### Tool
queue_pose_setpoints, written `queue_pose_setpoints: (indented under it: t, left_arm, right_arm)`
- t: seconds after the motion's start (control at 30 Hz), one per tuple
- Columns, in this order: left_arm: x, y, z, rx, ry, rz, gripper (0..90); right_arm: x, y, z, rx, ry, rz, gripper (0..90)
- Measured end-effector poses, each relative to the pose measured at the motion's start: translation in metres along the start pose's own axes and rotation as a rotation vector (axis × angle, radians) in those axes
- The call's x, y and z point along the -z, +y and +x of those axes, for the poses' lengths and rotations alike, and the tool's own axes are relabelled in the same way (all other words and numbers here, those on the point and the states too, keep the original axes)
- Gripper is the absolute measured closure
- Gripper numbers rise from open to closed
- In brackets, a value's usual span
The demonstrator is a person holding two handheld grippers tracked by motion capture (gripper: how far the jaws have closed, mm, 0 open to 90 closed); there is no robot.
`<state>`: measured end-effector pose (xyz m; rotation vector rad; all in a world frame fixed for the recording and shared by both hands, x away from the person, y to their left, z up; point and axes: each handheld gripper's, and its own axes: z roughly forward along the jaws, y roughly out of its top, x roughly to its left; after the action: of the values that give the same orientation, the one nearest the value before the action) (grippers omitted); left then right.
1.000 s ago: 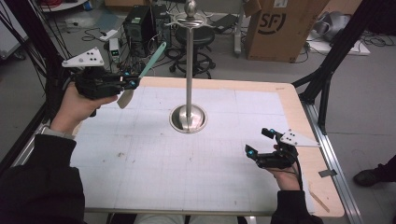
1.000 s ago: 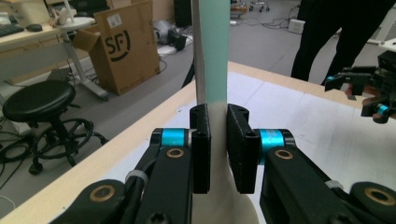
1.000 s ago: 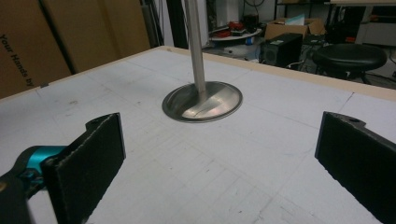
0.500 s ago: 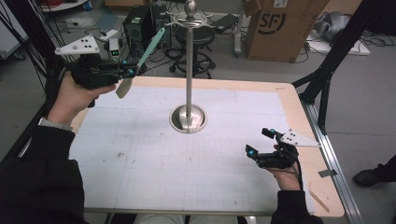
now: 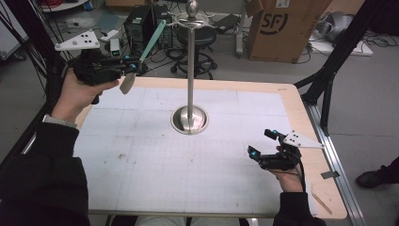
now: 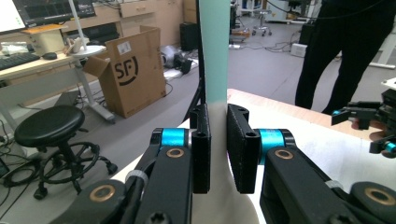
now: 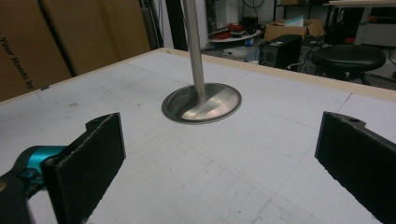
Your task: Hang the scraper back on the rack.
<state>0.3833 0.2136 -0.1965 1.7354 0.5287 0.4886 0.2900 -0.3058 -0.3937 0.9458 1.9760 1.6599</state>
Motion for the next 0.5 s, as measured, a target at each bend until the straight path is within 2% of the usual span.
queue_pose_setpoints:
  t: [0.2, 0.5]
  left_arm:
    - [-0.0021, -0.0004, 0.002, 0.01, 0.001, -0.008, 80.4]
    - [-0.0085, -0.0023, 0.0012, 0.009, 0.003, 0.011, 80.3]
  right_arm:
    - [0.0016, -0.0001, -0.0007, -0.002, -0.005, -0.001, 0.7]
    - [0.0027, -0.0001, -0.0007, -0.003, -0.004, -0.002, 0.7]
